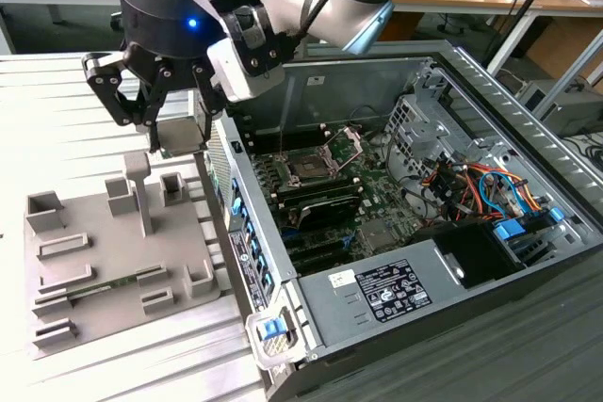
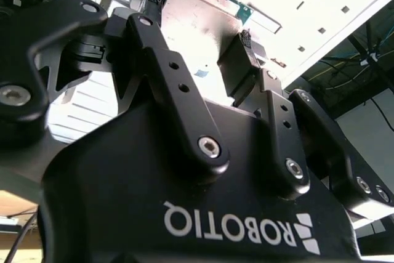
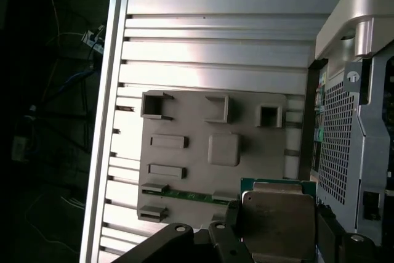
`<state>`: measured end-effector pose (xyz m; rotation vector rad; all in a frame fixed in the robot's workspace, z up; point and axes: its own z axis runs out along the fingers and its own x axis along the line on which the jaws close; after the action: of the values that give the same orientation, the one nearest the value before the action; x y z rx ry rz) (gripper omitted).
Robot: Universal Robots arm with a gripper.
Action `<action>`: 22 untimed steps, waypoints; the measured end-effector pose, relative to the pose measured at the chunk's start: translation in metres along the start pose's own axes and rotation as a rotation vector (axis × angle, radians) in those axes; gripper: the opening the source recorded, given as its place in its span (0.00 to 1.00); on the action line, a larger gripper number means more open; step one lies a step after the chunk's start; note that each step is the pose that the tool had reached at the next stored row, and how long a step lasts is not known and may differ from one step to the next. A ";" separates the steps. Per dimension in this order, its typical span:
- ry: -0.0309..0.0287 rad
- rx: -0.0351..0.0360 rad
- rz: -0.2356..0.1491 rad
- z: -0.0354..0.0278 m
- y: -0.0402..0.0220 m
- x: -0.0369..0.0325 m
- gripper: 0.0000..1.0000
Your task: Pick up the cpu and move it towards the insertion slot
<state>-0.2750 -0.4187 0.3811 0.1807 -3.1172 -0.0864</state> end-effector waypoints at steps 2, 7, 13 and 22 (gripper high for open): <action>0.0006 -0.0001 0.000 -0.0001 -0.0005 -0.0040 0.55; 0.0014 -0.0002 0.000 -0.0002 -0.0012 -0.0106 0.55; 0.0027 -0.0003 0.000 -0.0005 -0.0024 -0.0205 0.55; 0.0043 -0.0008 0.000 -0.0007 -0.0040 -0.0345 0.55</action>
<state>-0.2403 -0.4187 0.3811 0.1803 -3.1128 -0.0872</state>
